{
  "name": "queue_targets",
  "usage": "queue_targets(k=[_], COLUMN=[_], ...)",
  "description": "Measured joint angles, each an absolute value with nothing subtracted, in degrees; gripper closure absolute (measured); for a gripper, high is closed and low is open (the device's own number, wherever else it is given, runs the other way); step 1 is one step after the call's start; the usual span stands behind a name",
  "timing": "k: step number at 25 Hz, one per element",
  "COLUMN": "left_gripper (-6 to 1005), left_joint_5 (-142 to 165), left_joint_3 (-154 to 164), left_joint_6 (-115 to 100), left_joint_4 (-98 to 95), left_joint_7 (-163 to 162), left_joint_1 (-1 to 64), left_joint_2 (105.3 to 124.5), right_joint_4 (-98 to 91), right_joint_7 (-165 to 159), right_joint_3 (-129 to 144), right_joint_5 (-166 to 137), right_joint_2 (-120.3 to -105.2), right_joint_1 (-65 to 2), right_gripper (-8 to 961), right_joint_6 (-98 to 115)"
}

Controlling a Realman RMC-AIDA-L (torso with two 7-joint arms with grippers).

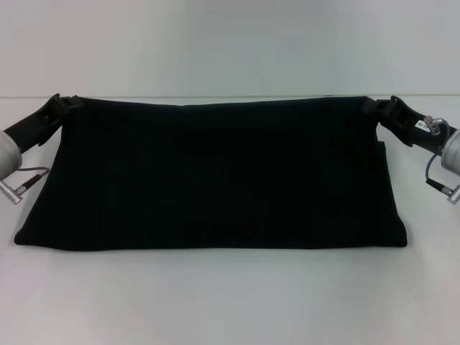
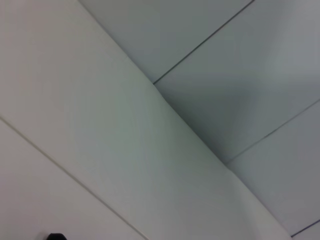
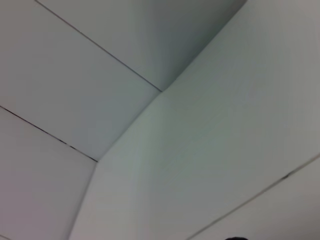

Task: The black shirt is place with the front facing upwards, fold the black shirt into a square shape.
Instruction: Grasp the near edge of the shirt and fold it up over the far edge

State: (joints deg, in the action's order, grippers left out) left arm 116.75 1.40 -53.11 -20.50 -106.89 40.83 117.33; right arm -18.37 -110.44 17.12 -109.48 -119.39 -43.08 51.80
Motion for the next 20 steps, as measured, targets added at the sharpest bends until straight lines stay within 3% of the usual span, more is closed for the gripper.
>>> queue_targets(k=[8, 10, 16, 20], left_gripper=[983, 793, 618, 537], left_joint_5=[113.18, 112.53, 112.28, 112.47], left_joint_3=[1.42, 1.48, 1.56, 1.58], left_joint_6=[-50.25, -49.04, -45.76, -45.74], left_joint_4=[-20.33, -20.25, -19.83, -19.77], left_joint_7=[-102.77, -102.61, -100.62, -100.52], left_joint_1=[41.19, 41.24, 41.57, 41.21], left_joint_2=[118.62, 118.71, 118.73, 118.62], right_joint_4=[-16.5, -15.56, -14.79, -14.84], right_joint_7=[-100.49, -98.97, -98.44, -97.65], right_joint_3=[17.6, 17.77, 17.84, 17.84], right_joint_5=[-107.21, -106.28, -106.13, -105.94], right_joint_2=[-119.86, -119.88, -119.88, -119.83], right_joint_1=[-45.07, -45.54, -46.13, -45.56], right_gripper=[817, 781, 674, 474], right_joint_6=[45.98, 44.48, 39.67, 39.79])
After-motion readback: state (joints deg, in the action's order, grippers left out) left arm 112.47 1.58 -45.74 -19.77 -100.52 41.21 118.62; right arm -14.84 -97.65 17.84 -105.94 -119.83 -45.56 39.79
